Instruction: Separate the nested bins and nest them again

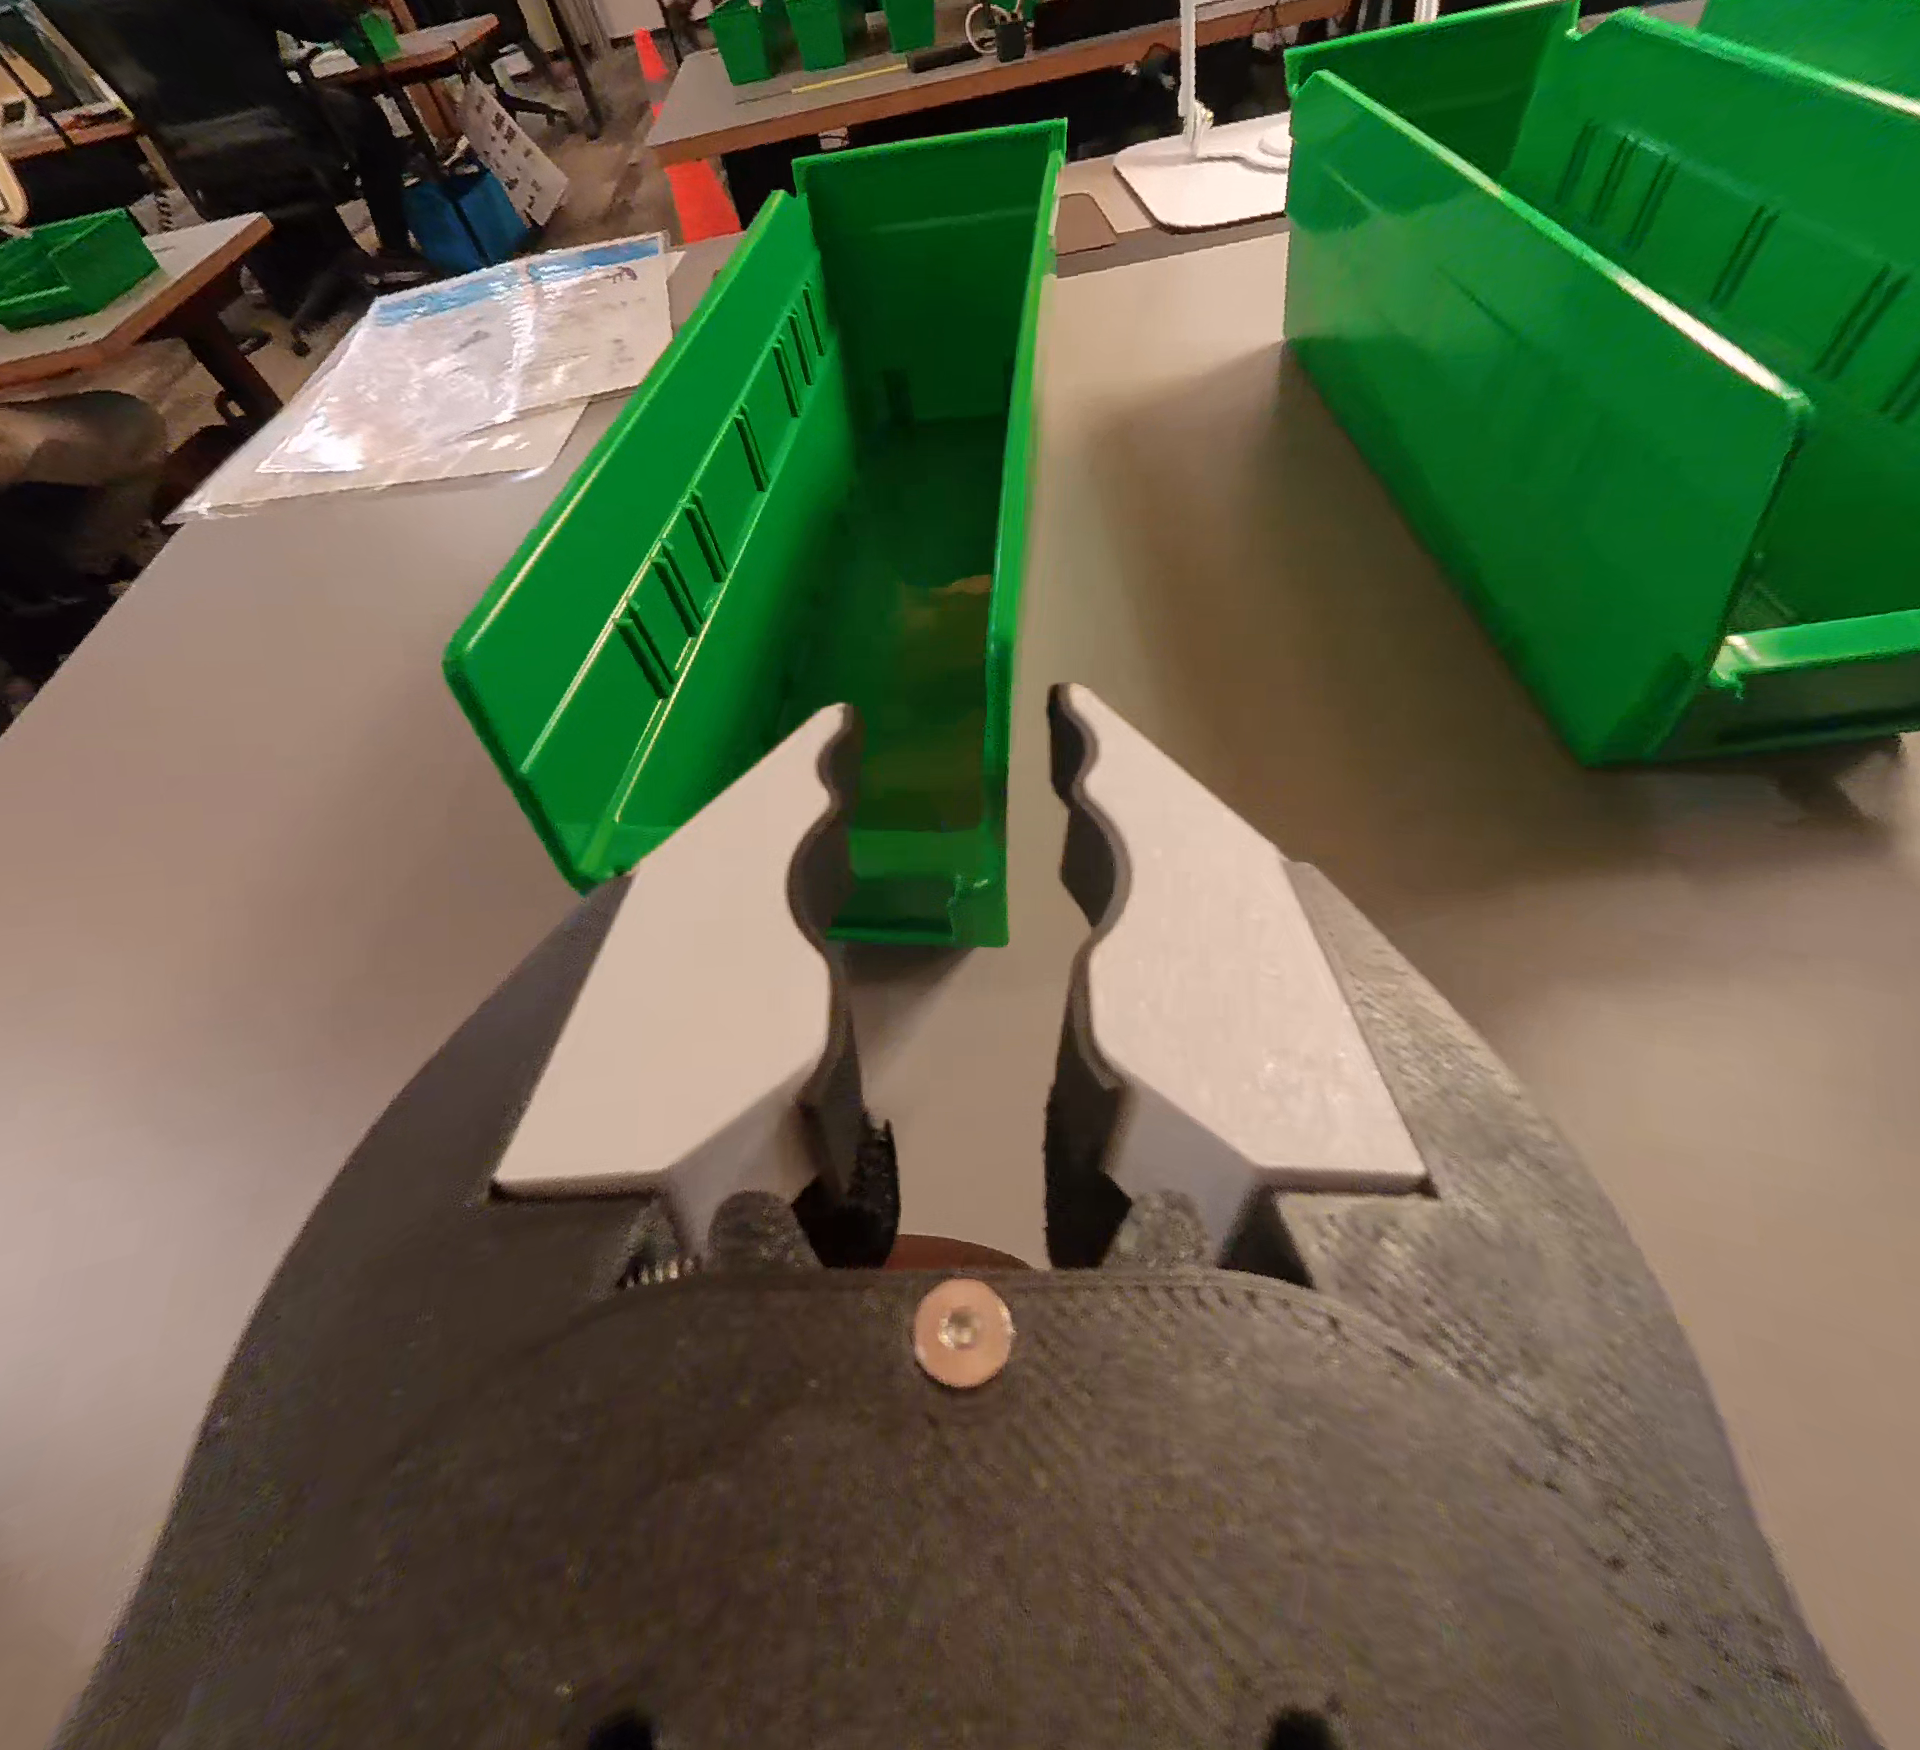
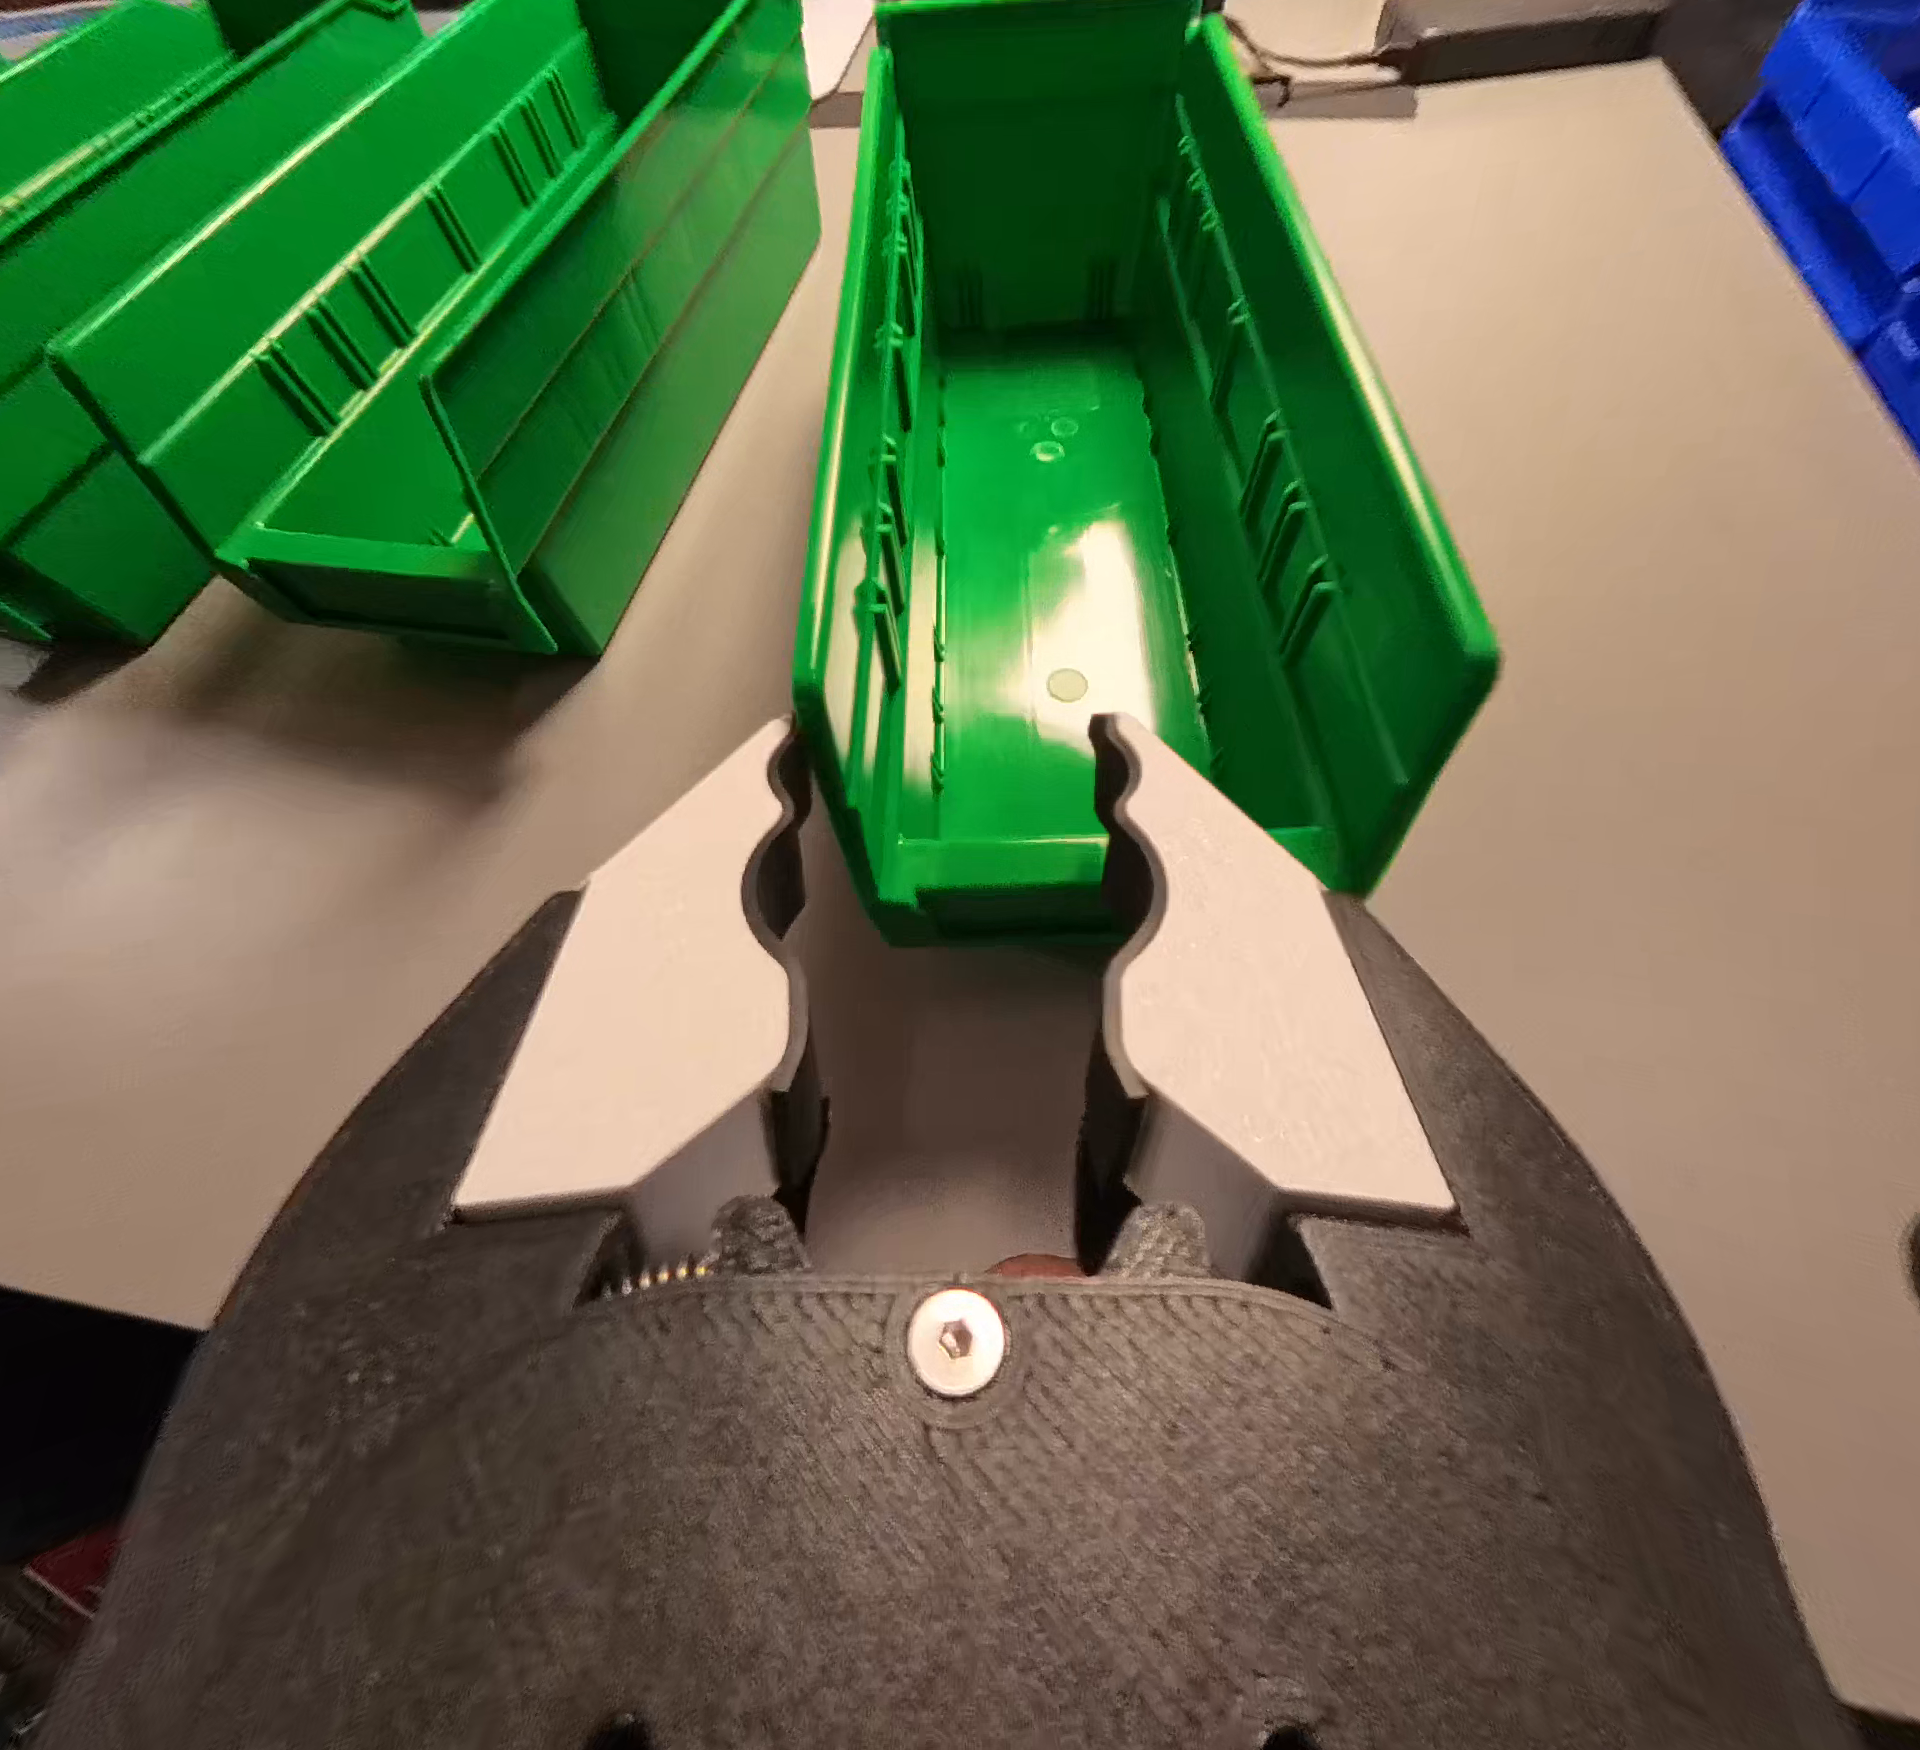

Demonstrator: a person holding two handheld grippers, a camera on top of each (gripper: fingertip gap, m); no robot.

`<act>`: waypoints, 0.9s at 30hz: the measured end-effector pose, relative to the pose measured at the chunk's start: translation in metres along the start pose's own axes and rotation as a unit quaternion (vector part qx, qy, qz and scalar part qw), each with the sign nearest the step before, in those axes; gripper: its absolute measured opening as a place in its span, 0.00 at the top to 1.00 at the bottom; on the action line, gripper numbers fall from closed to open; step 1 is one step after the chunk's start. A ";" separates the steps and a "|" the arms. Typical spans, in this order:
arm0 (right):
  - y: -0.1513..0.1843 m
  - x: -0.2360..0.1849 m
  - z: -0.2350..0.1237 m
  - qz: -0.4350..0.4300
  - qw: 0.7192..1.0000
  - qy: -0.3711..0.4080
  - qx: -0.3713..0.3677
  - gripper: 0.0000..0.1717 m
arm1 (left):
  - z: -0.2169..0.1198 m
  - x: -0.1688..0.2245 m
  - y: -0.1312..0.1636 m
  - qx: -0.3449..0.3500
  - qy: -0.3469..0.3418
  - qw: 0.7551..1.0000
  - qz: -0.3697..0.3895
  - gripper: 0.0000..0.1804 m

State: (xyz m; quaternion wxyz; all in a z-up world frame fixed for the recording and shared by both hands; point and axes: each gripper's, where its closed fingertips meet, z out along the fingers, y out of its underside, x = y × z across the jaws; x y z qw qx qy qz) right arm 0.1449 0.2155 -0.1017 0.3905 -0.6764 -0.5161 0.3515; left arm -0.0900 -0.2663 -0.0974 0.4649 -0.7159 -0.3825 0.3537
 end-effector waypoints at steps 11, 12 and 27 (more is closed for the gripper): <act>-0.004 -0.018 0.033 0.005 0.999 -0.033 -0.001 0.95 | 0.025 0.043 -0.018 0.026 0.033 0.997 -0.062 0.97; -0.005 -0.019 0.036 0.006 0.999 -0.034 0.000 0.95 | 0.027 0.049 -0.020 0.027 0.036 0.997 -0.066 0.96; -0.017 -0.033 0.066 0.046 0.997 -0.053 0.015 0.93 | 0.037 0.079 -0.028 0.037 0.076 0.995 -0.053 0.94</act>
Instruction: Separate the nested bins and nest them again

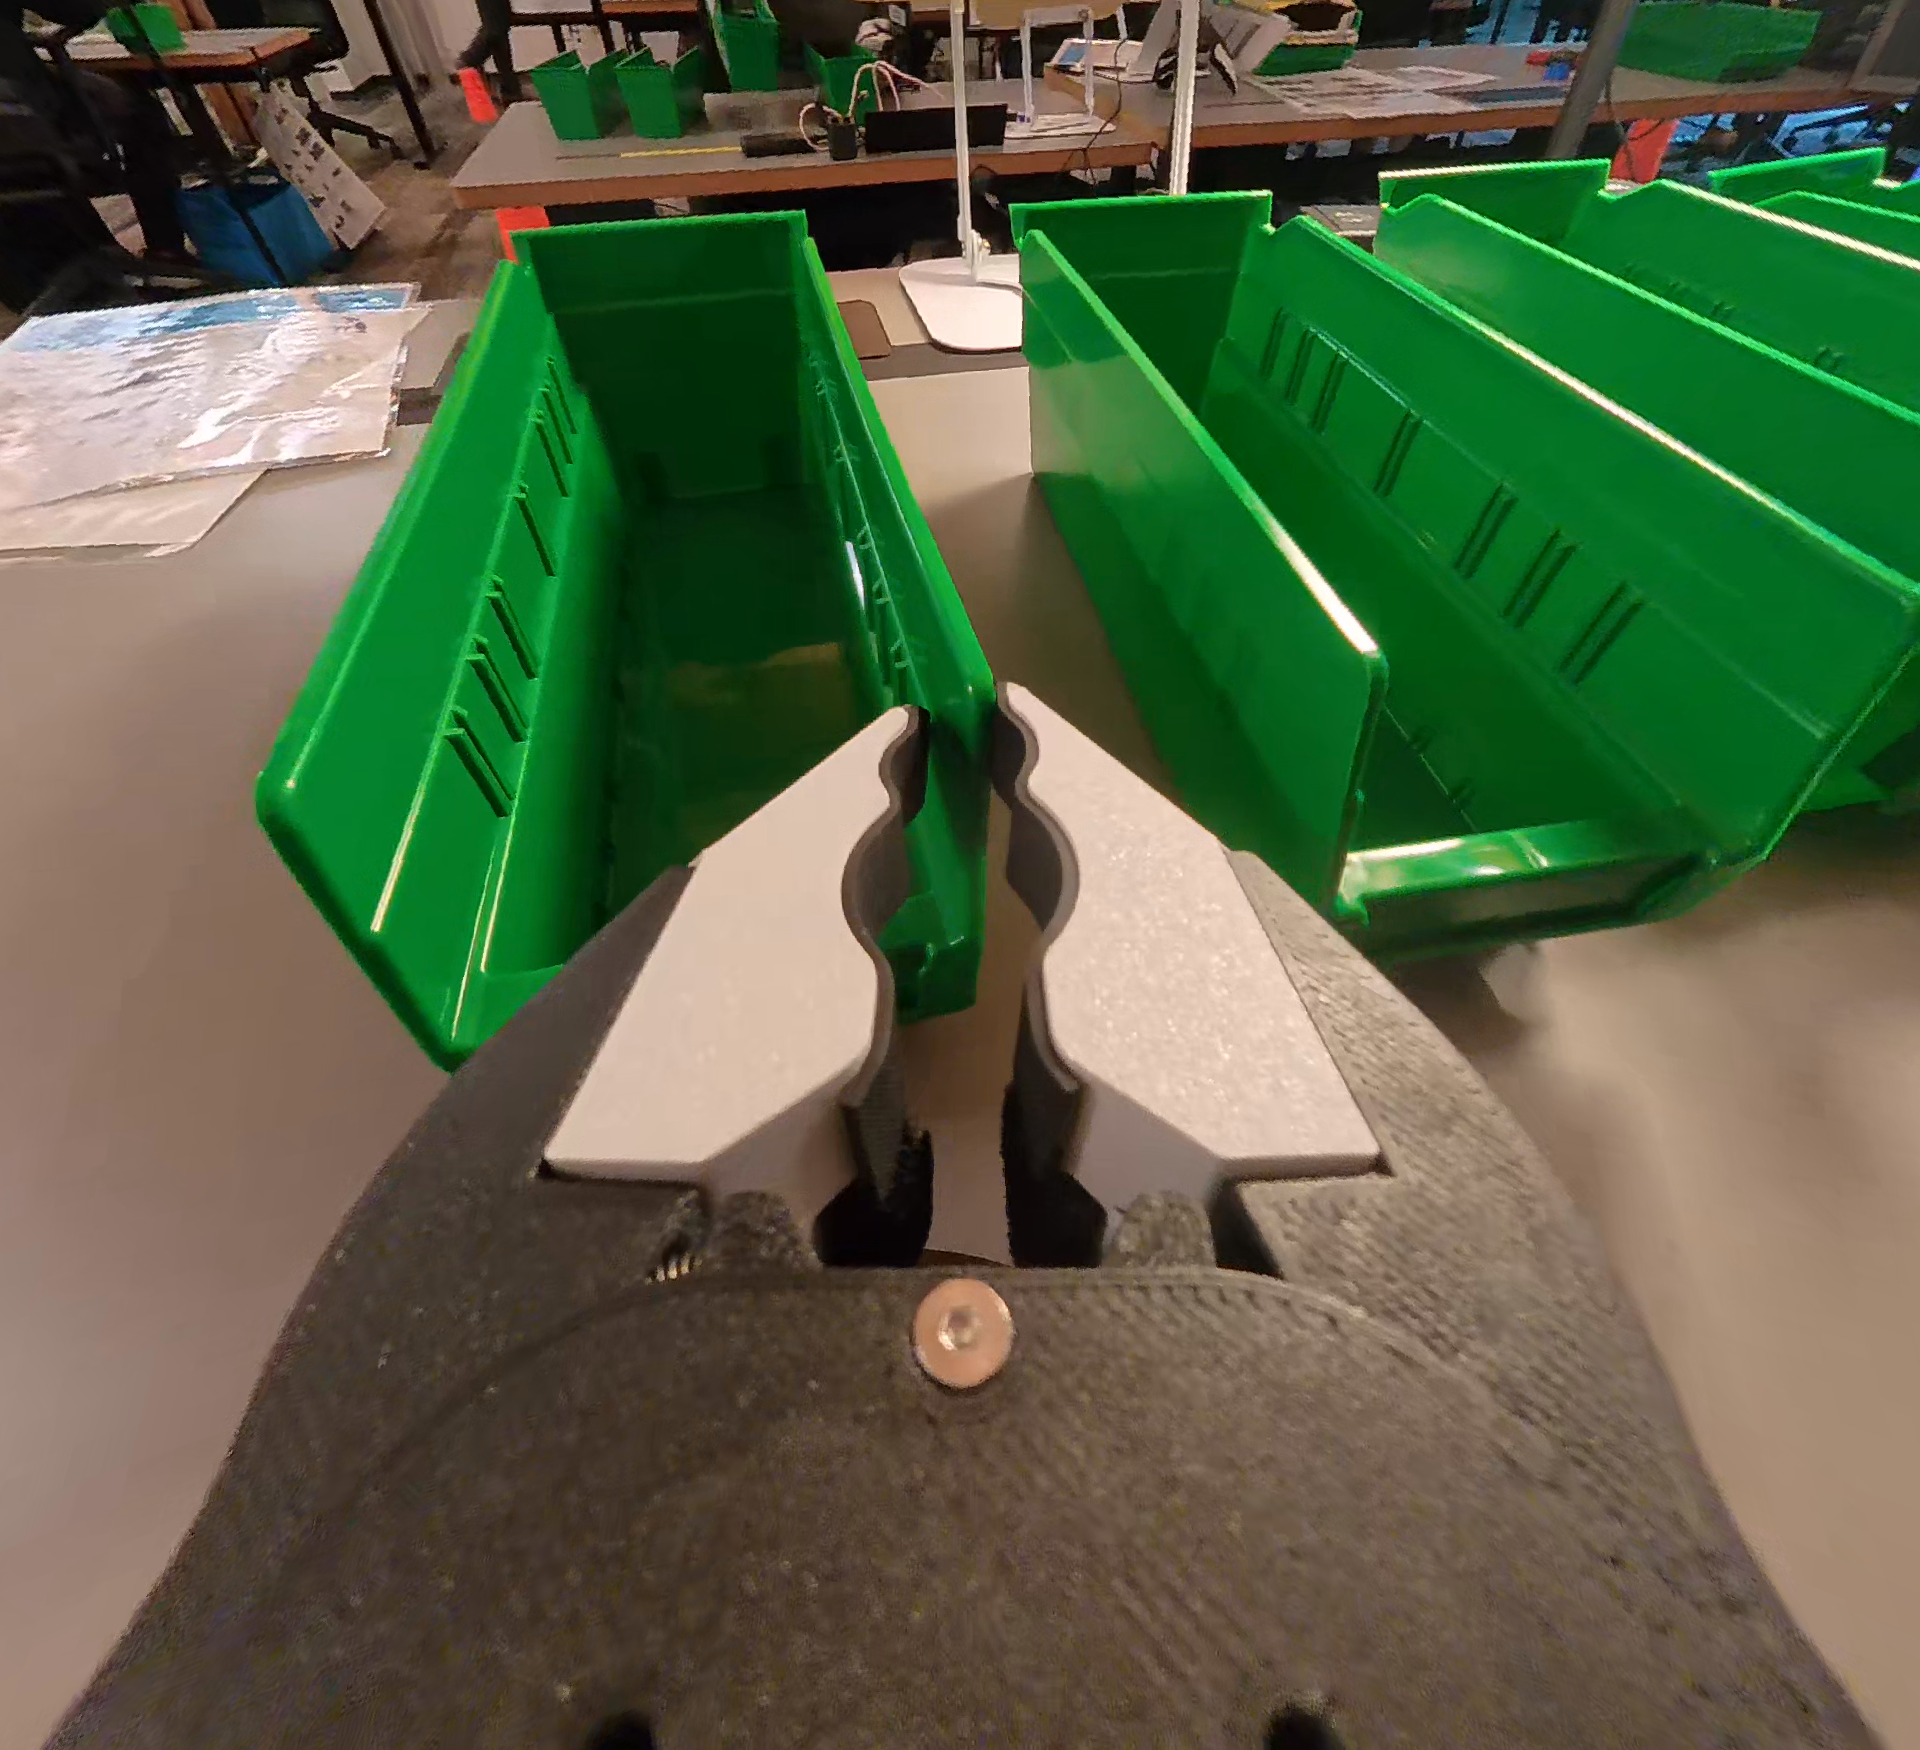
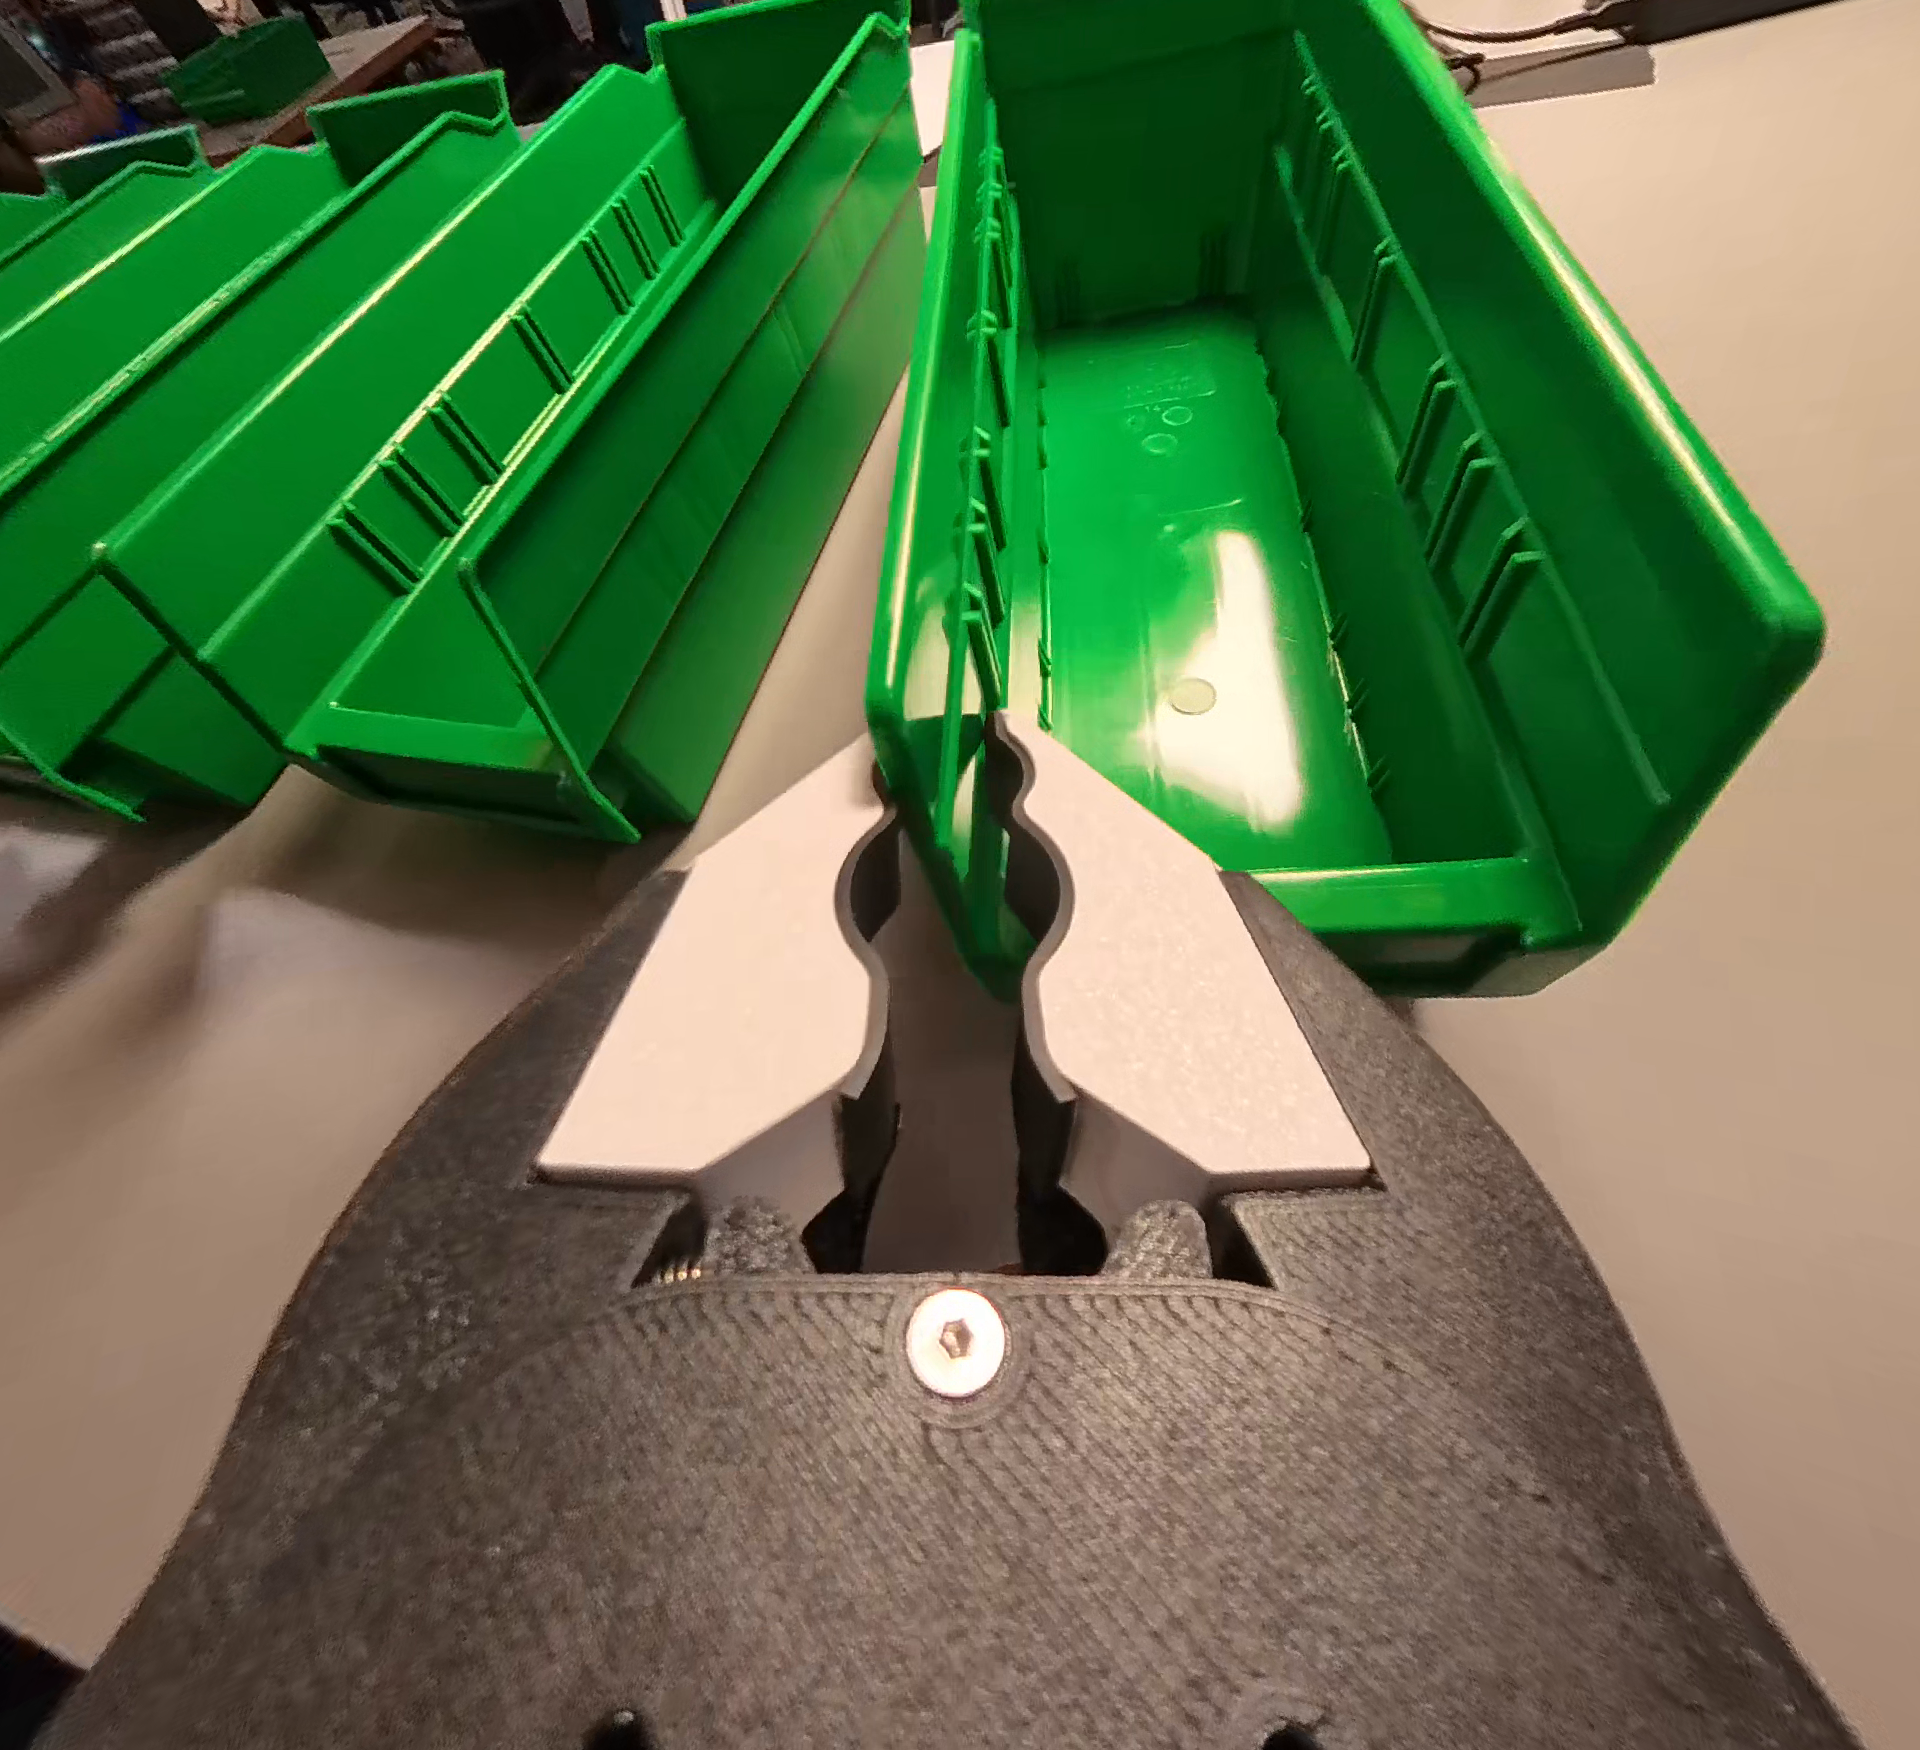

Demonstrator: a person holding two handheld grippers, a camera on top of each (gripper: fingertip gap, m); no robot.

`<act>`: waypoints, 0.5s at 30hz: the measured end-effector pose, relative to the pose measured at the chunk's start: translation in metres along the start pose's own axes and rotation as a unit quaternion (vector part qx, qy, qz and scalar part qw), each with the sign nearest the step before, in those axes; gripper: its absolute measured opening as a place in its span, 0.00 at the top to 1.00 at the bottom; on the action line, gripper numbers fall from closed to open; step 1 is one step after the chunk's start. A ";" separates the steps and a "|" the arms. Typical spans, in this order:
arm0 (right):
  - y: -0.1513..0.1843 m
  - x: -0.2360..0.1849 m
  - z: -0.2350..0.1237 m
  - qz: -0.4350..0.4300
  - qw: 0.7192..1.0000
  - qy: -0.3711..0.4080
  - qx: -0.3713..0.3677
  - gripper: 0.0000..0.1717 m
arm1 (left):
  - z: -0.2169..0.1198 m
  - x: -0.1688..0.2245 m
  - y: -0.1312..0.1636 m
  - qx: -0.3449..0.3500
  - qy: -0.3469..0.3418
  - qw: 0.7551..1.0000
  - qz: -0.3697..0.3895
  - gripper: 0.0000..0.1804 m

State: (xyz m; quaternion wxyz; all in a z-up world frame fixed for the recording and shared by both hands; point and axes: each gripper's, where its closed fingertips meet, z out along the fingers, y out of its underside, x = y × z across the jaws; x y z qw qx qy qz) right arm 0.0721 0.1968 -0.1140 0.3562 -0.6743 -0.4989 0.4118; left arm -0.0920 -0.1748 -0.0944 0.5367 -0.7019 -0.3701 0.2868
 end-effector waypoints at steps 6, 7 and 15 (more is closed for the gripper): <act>0.010 -0.018 -0.004 -0.007 1.000 -0.018 0.000 0.90 | -0.012 -0.004 0.003 0.004 0.024 1.000 -0.004 0.95; 0.010 -0.018 -0.004 -0.011 1.000 -0.015 0.000 0.90 | -0.012 -0.005 0.003 0.006 0.025 1.000 -0.008 0.95; 0.004 -0.015 0.006 -0.005 1.000 -0.004 0.004 0.92 | -0.006 0.005 0.001 0.013 0.031 0.999 -0.015 0.94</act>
